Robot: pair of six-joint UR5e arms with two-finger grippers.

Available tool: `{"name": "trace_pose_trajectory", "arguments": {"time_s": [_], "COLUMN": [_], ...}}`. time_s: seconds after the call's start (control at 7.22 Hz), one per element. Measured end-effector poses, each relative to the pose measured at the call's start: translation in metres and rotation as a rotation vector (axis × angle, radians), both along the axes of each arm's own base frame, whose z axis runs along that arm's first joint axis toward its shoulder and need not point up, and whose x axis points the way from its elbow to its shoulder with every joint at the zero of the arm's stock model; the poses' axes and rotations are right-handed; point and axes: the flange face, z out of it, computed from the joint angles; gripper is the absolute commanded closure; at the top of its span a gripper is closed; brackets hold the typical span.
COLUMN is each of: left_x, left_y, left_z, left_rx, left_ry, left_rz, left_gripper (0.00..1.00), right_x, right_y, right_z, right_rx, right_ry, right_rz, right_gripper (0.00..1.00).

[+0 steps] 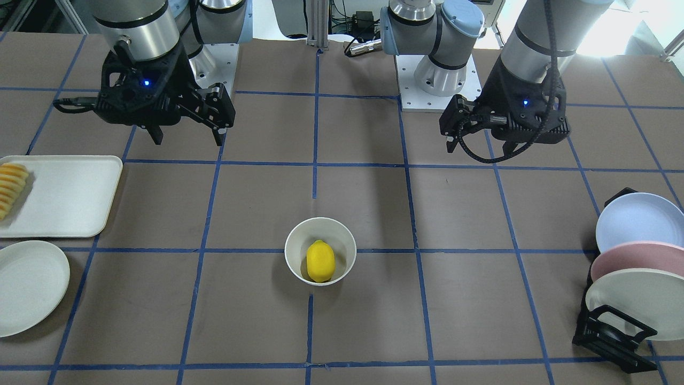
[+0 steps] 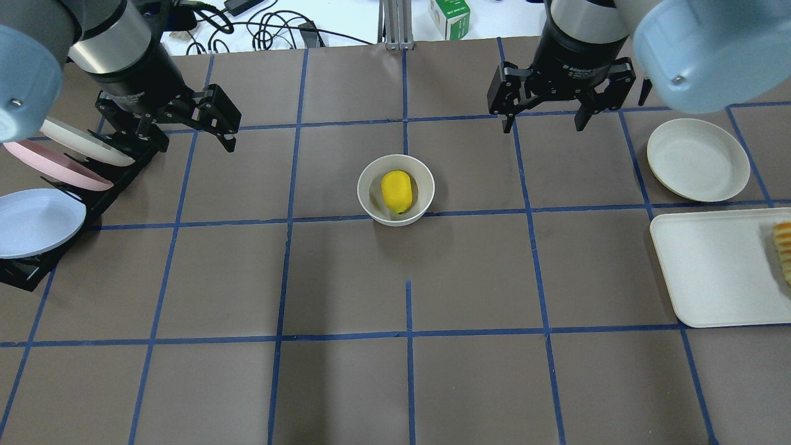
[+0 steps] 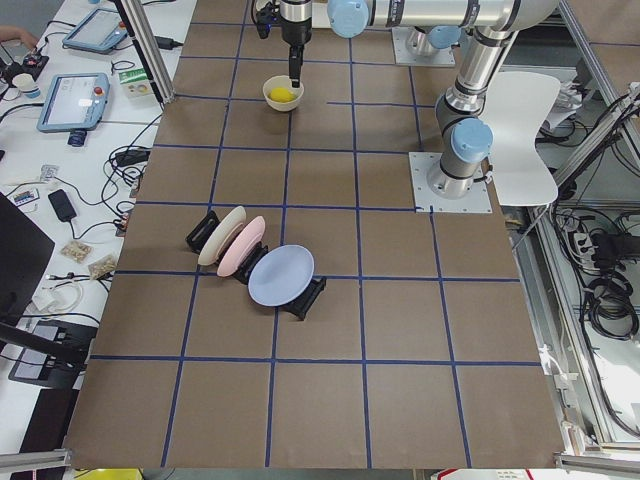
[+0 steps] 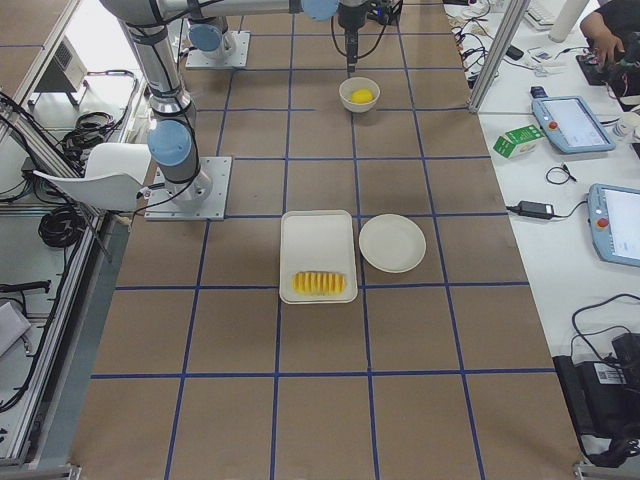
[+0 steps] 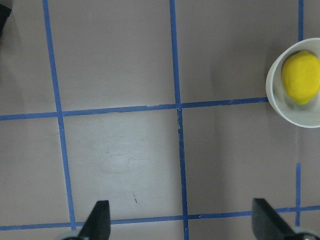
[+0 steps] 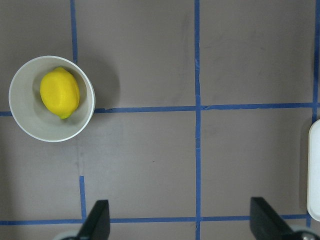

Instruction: Place bowl and put lemon in it

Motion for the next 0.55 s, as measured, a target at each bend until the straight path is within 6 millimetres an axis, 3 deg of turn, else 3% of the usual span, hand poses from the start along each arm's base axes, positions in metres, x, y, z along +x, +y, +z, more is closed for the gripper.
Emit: {"name": "trace_pose_trajectory", "arguments": {"time_s": [0.55], "left_x": [-0.0007], "left_y": [0.0001], "left_z": [0.0002], "left_rx": [0.0], "left_ry": [0.001], "left_rz": [-0.001], "left_gripper": [0.0], "right_x": [-0.0046], "right_y": [0.0052], "right_z": [0.0024], "right_rx": [0.017], "right_ry": [0.002], "right_rz": [0.004], "right_gripper": [0.0]}}
